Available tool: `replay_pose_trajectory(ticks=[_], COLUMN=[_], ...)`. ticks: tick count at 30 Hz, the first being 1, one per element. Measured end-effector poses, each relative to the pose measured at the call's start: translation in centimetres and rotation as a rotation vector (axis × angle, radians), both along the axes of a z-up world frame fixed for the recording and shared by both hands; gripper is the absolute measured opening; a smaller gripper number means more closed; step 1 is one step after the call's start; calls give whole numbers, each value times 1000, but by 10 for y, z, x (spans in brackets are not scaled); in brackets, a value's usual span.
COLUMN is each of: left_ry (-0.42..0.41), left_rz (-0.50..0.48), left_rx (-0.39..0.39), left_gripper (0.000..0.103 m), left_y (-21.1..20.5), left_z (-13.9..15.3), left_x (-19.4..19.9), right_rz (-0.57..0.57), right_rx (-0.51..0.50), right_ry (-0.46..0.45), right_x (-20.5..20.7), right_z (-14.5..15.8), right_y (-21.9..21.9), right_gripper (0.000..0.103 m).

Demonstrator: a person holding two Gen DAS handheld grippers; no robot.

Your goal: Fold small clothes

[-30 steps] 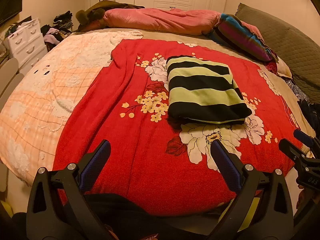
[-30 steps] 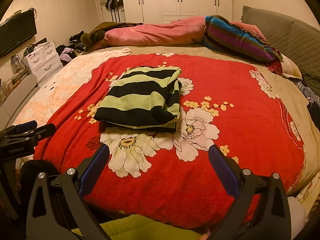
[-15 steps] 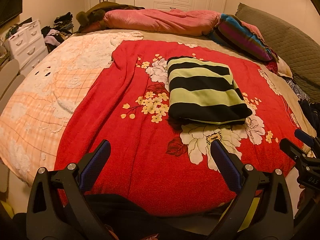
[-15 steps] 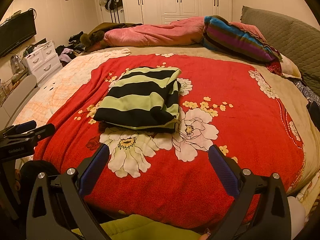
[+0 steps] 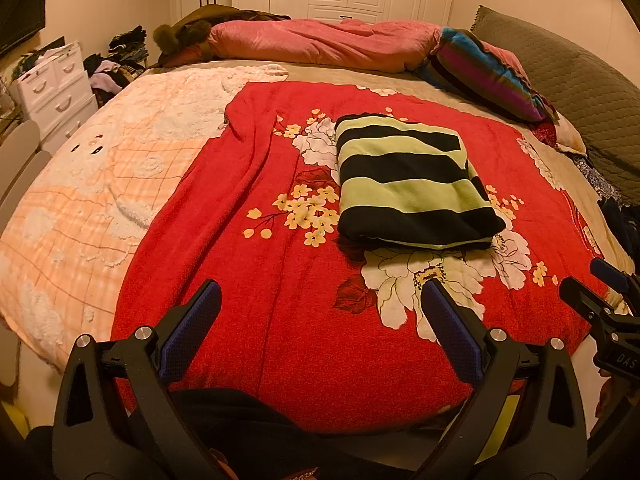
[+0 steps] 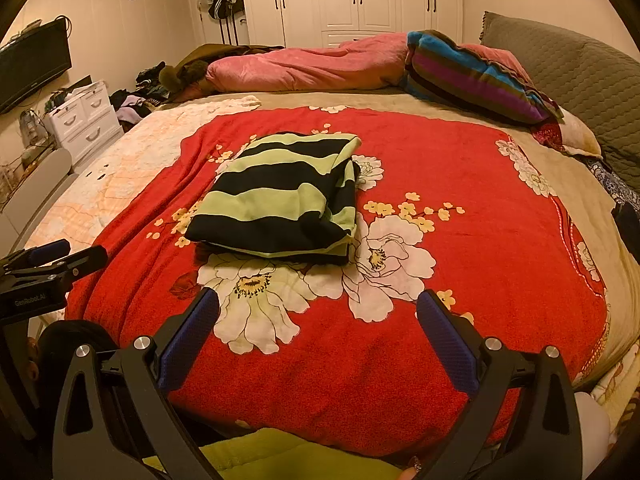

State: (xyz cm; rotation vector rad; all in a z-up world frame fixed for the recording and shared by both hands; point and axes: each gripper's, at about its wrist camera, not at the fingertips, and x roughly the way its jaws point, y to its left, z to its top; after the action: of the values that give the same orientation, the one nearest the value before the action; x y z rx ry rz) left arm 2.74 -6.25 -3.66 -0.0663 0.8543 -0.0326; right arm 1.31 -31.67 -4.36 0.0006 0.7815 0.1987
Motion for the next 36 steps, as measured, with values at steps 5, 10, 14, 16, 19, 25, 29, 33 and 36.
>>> replay_pose_trajectory(ticks=[5,10,14,16,19,25,29,33,36], left_ry=[-1,0,1,5,4,5,9,-1,10], left_rz=[-1,-4,3,4,4,10,32,54,100], left_rx=[0,2,4,5,4,-16,-25,-36,-39], left_gripper=[94,94,94,94,94,94,94,94,94], left_y=[0,0,-2,1,2,11,18,32,46], left_z=[0,0,0,0,0,0,-4,-5,-7], left_x=[0,0,-1,1,2,3,7,10,14], right_rz=[-6,-12,-16,-18,-23,-49,-97,-187,-322], right_rx=[-1,-2,-3,-4,-5,-13,-20,-19,50], right_ry=[2,8,10,12,15,28,41,71,126], right_x=[0,0,0,0,0,2,5,10,12], right_z=[0,-1,-1,-2,-2,-6,-10,-19,-33], right_y=[-1,0,0,0,-1,-5,-15,-38,-80], right_gripper=[99,99,99,99,99,99,99,99,99])
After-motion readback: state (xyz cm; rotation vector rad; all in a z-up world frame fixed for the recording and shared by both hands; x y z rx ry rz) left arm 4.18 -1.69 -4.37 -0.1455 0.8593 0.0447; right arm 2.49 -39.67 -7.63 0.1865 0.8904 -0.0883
